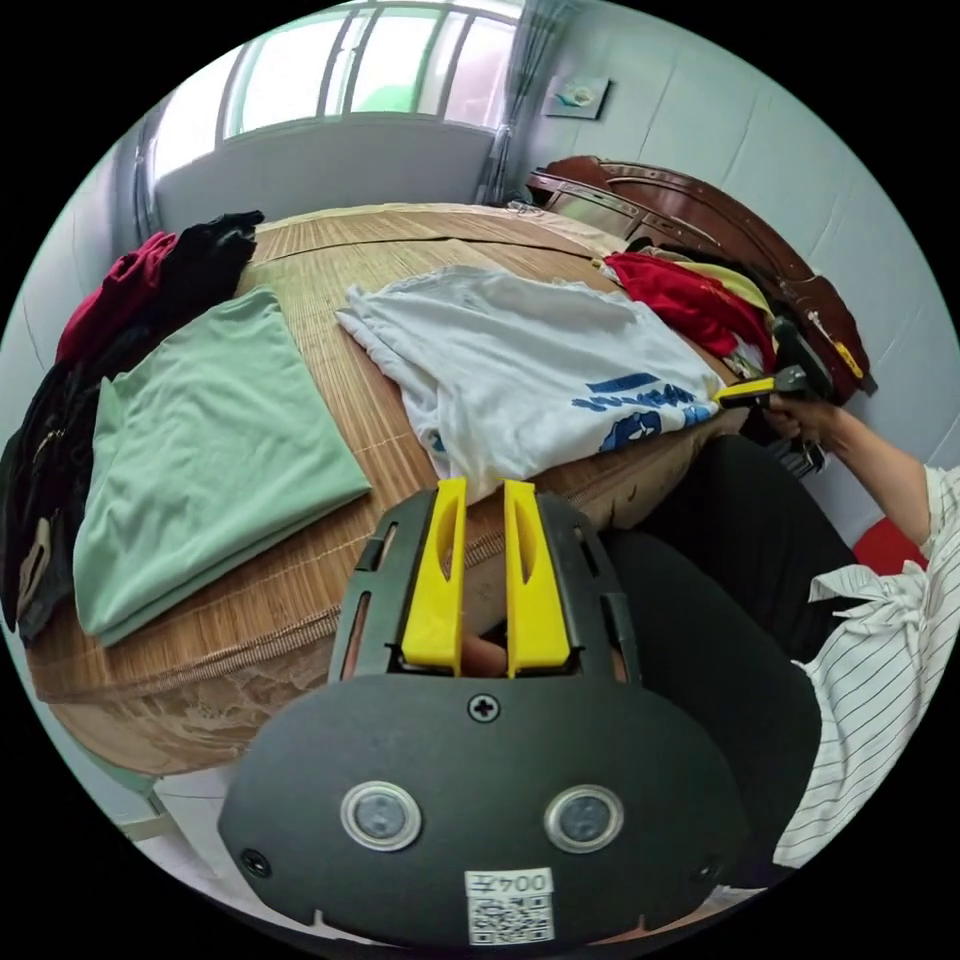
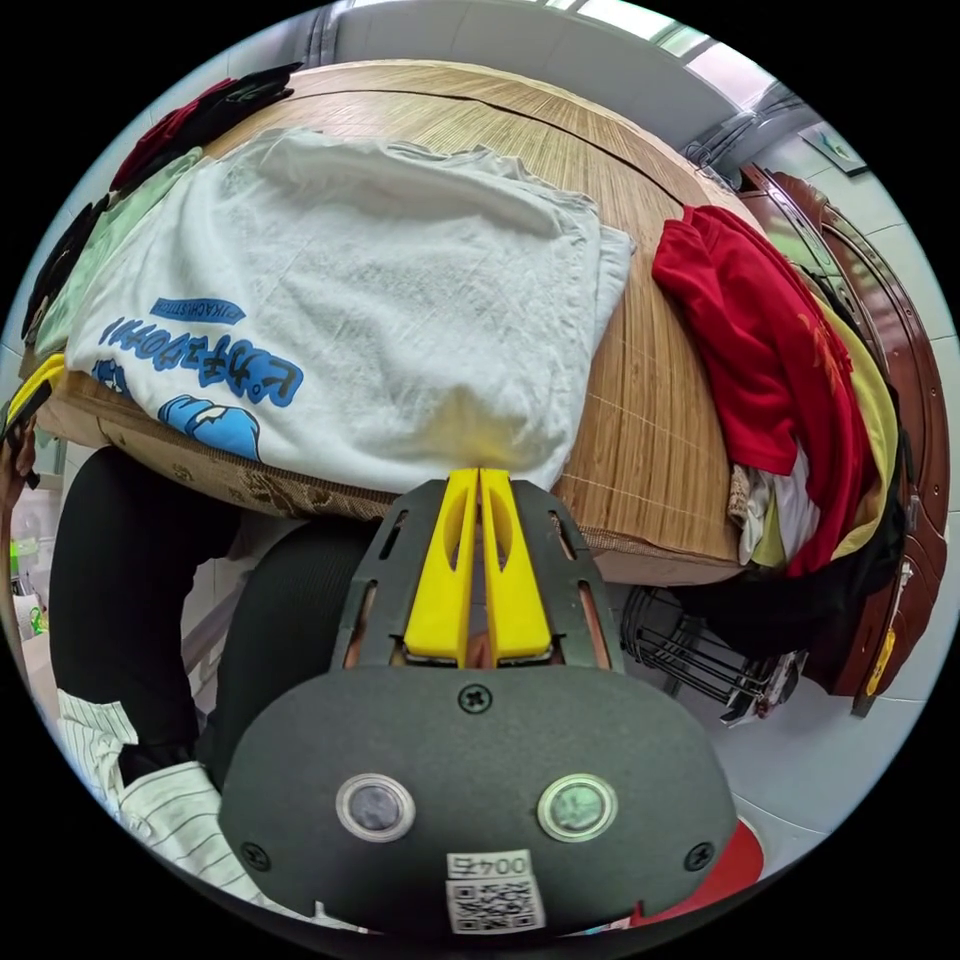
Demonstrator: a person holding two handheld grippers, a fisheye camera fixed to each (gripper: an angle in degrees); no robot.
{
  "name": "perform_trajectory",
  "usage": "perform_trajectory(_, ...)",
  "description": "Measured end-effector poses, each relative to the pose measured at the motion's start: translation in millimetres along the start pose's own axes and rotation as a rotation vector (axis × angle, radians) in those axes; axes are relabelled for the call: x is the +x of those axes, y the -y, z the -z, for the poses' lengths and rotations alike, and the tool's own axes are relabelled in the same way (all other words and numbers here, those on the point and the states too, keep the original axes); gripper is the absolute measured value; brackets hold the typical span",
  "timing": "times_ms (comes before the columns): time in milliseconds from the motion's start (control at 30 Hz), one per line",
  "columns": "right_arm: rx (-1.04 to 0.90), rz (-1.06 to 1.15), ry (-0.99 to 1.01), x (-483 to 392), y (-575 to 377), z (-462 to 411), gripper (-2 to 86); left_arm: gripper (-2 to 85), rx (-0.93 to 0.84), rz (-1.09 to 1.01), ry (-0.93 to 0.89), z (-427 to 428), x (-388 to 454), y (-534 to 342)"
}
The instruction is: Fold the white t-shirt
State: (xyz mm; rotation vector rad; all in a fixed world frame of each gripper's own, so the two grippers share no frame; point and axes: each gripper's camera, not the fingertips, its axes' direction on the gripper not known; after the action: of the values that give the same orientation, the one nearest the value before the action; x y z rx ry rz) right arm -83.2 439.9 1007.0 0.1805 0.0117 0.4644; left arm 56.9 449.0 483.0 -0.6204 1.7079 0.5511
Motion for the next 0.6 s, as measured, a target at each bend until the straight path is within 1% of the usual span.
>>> perform_trajectory(167, -0.003, 0.022, -0.037, -10.4, 5.1, 12.3, -0.4, 6.7, 0.038, 0.032, 0.024, 5.6, -12.1, -11.8)
perform_trajectory(267, -0.004, 0.025, -0.048, -11.9, 7.3, 19.7, -0.5, 6.2, 0.037, 0.041, -0.003, 2.4, -19.6, -15.4)
perform_trajectory(400, -0.001, 0.02, -0.043, -7.7, 8.4, 29.5, -0.6, 3.5, -0.008, 0.042, -0.007, -6.1, -21.5, -11.2)
perform_trajectory(467, 0.0, 0.013, -0.031, -1.6, 8.9, 36.7, -0.6, 2.7, 0.011, 0.047, 0.054, 7.5, -20.0, -8.8)
perform_trajectory(500, 0.0, 0.011, -0.027, 0.2, 9.2, 38.5, -0.6, 2.3, -0.006, 0.057, 0.076, 10.2, -23.9, -11.0)
perform_trajectory(567, -0.006, 0.009, -0.015, 7.7, 10.7, 46.0, -0.6, 2.0, -0.063, 0.086, 0.052, 2.9, -35.3, -19.6)
perform_trajectory(600, -0.007, 0.009, -0.014, 9.5, 11.0, 47.8, -0.6, 1.8, -0.055, 0.11, 0.017, 1.9, -42.2, -26.6)
